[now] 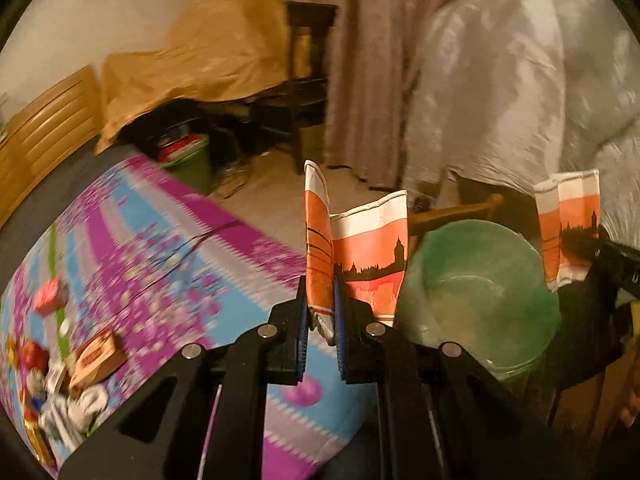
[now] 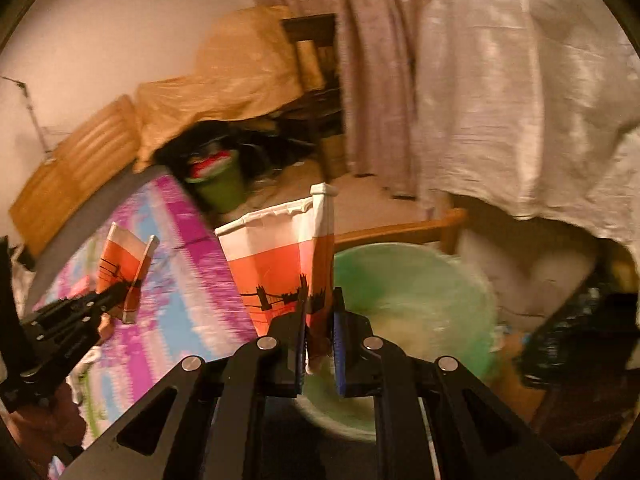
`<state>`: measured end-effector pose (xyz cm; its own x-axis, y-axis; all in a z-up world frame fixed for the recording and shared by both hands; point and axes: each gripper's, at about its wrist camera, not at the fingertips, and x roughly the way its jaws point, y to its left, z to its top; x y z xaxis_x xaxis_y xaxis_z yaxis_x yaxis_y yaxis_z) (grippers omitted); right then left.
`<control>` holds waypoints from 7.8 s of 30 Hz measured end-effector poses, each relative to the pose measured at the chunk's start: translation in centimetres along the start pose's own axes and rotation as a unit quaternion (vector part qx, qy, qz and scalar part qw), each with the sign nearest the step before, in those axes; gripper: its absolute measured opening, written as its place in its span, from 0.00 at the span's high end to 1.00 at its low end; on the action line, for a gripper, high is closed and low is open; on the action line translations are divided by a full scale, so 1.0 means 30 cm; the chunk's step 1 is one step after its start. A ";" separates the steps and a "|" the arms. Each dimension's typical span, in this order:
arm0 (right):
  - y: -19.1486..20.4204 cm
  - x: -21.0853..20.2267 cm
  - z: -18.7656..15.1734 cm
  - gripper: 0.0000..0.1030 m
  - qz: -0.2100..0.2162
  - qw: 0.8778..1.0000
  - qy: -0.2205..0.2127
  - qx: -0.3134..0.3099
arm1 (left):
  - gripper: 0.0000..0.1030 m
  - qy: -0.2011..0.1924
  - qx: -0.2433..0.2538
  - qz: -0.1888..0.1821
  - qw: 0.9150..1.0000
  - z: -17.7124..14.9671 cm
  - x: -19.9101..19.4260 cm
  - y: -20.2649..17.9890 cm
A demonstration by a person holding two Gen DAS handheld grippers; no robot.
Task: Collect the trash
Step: 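Carry both held paper cups over to the green trash bin, then open both tools above the green bin to drop the cups, then move both open tools back to the trash on the bed, then grasp the gold cigarette pack with the left tool while the right tool grasps the white plastic packet, then carry the gold pack and white packet over the green trash bin, then open both tools to drop the pack and packet into the bin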
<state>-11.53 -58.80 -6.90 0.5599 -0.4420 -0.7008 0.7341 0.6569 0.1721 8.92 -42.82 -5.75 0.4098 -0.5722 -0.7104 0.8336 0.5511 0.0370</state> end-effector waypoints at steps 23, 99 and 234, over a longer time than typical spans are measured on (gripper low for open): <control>-0.174 0.046 -0.020 0.88 -0.095 0.994 0.042 -0.014 | 0.90 0.038 0.114 -0.081 0.989 0.094 0.190 -0.361; 2.069 0.380 -0.940 0.33 0.256 0.912 0.227 -0.227 | 0.43 0.072 -0.280 0.177 0.941 -1.157 -0.351 1.597; -0.255 0.063 -0.005 0.42 -0.049 0.998 0.032 -0.009 | 0.30 0.032 0.148 -0.111 0.982 0.102 0.236 -0.448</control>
<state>-16.14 -64.58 -9.64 0.4602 -0.4657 -0.7559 0.7767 0.6236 0.0887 1.75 -56.13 -9.11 0.1900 -0.6139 -0.7662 0.9748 0.2107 0.0730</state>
